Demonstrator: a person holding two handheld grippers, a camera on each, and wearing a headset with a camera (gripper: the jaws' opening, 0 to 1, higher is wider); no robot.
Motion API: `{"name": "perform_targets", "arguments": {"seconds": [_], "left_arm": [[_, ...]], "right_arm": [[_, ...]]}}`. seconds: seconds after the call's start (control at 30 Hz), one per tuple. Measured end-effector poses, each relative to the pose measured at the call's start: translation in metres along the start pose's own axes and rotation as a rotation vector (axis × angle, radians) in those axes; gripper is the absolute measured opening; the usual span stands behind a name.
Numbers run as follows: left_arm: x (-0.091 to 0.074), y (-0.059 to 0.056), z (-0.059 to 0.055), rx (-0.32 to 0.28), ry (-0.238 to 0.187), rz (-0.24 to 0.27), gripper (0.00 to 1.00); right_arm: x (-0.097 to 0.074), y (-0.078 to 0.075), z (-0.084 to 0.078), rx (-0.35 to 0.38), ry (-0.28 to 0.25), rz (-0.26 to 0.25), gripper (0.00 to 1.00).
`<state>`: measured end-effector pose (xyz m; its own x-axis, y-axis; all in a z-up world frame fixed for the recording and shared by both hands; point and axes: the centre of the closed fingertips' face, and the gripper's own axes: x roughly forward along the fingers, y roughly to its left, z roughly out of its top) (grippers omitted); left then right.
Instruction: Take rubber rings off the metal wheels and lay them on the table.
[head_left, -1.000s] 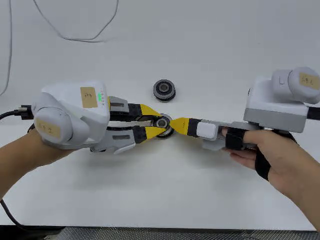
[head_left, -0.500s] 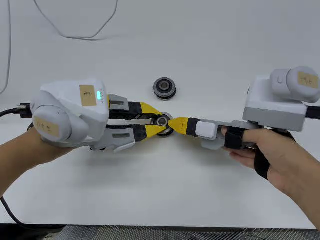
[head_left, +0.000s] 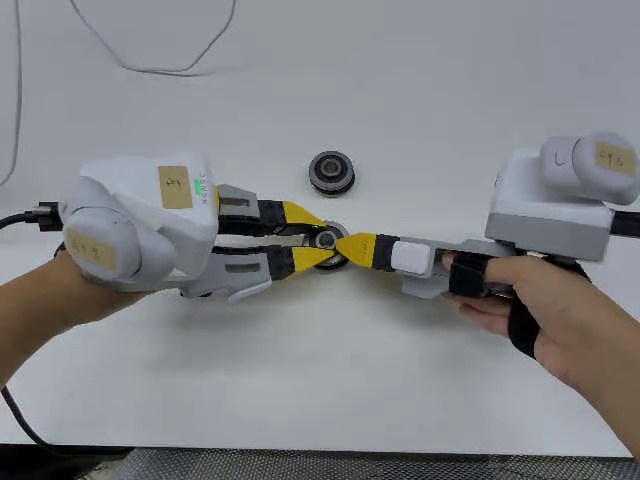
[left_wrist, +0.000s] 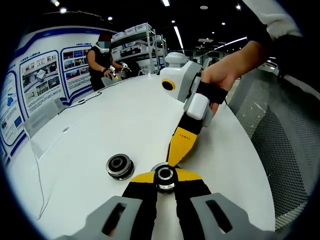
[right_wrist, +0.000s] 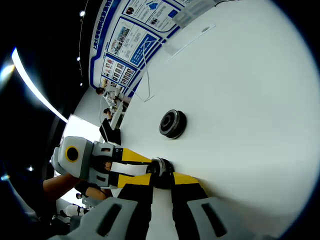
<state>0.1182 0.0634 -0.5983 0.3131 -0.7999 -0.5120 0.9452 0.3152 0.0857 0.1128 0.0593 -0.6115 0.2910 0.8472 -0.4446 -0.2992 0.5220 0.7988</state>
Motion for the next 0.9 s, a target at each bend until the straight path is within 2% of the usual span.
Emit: {"name": "perform_targets", "arguments": {"seconds": [0.1, 0.3, 0.9], "left_arm": [[0.0002, 0.0001, 0.0001, 0.0, 0.0, 0.0, 0.13], [0.0002, 0.0, -0.0001, 0.003, 0.001, 0.0, 0.13], [0.0005, 0.0007, 0.0, 0.001, 0.003, 0.002, 0.13]], "right_arm": [[-0.0006, 0.0, -0.0007, -0.004, 0.003, 0.0, 0.15], [-0.0013, 0.0009, -0.002, 0.038, 0.014, 0.018, 0.14], [-0.0048, -0.0024, -0.0002, 0.057, -0.007, 0.04, 0.1]]}}
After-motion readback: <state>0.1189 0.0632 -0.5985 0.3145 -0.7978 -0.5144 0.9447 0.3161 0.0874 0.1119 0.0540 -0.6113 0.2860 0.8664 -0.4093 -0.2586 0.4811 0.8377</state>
